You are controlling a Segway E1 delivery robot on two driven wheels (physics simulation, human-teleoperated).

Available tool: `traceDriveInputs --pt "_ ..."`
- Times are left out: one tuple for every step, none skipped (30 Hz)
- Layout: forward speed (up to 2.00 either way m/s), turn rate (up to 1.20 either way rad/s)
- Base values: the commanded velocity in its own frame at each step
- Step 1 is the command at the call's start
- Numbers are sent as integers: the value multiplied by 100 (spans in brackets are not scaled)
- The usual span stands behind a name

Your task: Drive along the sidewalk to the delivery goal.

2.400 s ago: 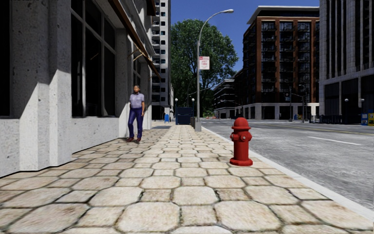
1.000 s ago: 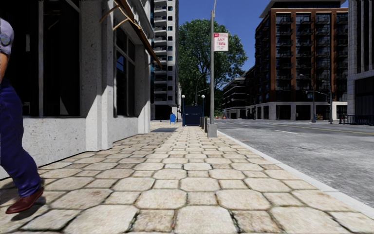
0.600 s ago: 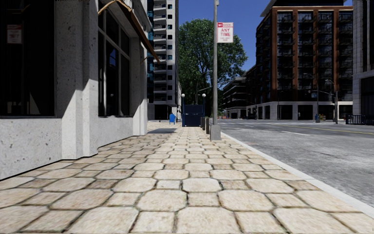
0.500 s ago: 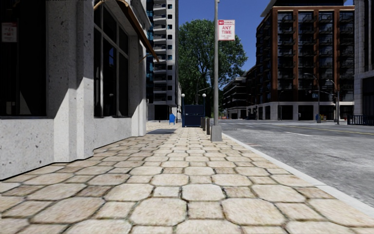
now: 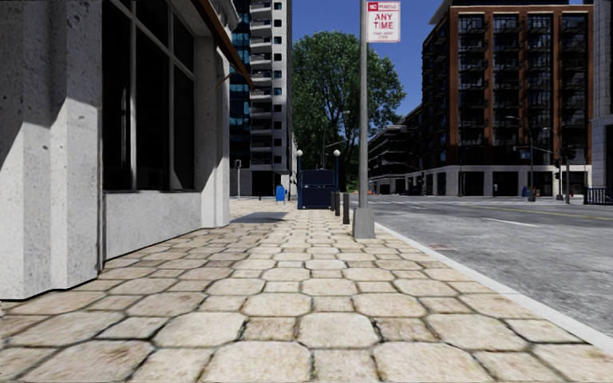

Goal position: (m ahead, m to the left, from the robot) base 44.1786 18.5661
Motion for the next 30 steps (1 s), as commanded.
traceDriveInputs --pt "200 0" --pt "200 0" --pt "200 0" --pt "200 0" --pt "200 0" --pt "200 0" --pt "200 0" --pt "200 0" --pt "200 0" --pt "200 0" --pt "200 0" --pt "200 0" --pt "200 0" --pt "200 0" --pt "200 0" --pt "200 2" --pt "200 9" --pt "200 9" --pt "200 15" --pt "200 18" --pt "200 18" --pt "200 24" --pt "200 25" --pt "200 26" --pt "200 26" --pt "200 26" --pt "200 26" --pt "200 26" --pt "200 26" --pt "200 26"
